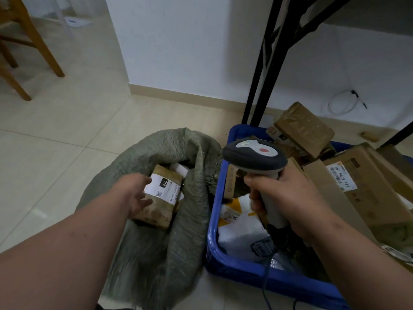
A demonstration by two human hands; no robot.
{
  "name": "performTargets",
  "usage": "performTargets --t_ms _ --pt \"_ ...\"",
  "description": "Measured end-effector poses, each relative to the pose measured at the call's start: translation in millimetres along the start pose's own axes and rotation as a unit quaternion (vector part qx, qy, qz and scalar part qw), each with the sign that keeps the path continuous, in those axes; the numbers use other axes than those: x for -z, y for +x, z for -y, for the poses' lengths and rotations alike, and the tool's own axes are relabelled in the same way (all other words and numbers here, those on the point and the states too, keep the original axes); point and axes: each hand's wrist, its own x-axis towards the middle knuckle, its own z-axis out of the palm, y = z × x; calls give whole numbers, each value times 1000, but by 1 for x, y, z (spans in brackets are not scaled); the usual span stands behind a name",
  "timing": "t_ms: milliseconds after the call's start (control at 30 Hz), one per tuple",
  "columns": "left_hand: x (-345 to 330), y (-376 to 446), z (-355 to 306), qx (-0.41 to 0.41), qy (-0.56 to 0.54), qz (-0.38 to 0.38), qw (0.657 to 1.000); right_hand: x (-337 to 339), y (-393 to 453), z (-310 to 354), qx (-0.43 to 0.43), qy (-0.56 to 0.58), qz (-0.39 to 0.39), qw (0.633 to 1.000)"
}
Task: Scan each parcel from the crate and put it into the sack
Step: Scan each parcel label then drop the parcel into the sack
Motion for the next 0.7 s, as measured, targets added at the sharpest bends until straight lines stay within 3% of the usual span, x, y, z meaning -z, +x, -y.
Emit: performTargets --t_ms 267,500,700 --pt "-17 -50 -13 -124 58 84 987 24 -29 9 -11 6 1 1000" --pt "-73 -107 1 -217 146 177 949 71 -52 -3 -43 17 -113 992" --pt "-134 -138 18 -222 217 252 917 116 -54 -30 -82 24 -176 981"
